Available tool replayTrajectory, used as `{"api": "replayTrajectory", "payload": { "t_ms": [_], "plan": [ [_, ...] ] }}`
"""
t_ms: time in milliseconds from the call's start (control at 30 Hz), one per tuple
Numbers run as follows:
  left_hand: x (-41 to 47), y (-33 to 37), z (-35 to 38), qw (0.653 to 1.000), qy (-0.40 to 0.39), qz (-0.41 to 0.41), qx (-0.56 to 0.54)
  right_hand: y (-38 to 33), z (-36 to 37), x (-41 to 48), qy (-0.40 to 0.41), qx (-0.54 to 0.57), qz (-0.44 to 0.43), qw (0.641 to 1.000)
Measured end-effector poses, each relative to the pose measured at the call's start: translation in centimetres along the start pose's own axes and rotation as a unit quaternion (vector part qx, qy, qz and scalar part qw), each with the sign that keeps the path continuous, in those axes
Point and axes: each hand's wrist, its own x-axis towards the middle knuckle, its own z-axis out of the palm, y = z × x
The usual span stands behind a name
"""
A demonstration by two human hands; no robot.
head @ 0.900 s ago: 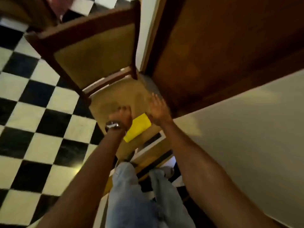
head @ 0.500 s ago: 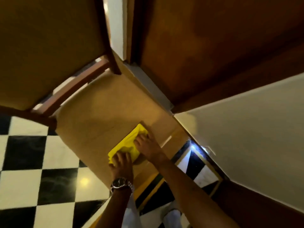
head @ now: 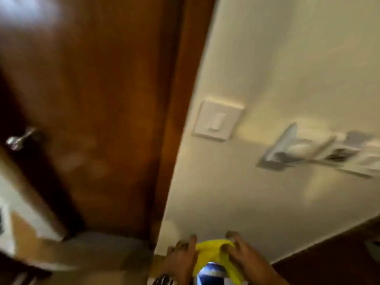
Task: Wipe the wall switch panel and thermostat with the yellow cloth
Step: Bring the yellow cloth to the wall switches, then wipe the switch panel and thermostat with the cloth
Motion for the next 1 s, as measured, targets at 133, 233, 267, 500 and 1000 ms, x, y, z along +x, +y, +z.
{"api": "replayTrajectory", "payload": {
  "t_ms": [133,233,267,500,1000],
  "plan": [
    [6.1,13.1,-11.2,0.96,0.157,0.171,0.156,3.6,-16.2,-2.4,0.233,-0.108,-0.092,0.962],
    [8.7,20.7,-18.1,0.886,0.34,0.226,0.218,5.0,-23.2,-3.7,0.4,-0.199,-0.177,0.877],
    [9.1,21.7,-19.5,0.874,0.361,0.226,0.236,4.9,-24.7,-3.3,0.444,-0.22,-0.19,0.848],
    [11.4,26.5,-24.6,0.831,0.449,0.21,0.251,4.0,-29.7,-1.6,0.561,-0.221,-0.127,0.788],
    [20.5,32.5,-46.5,0.642,0.681,0.218,0.278,0.2,-23.5,5.4,0.59,0.081,-0.165,0.786]
  ]
}}
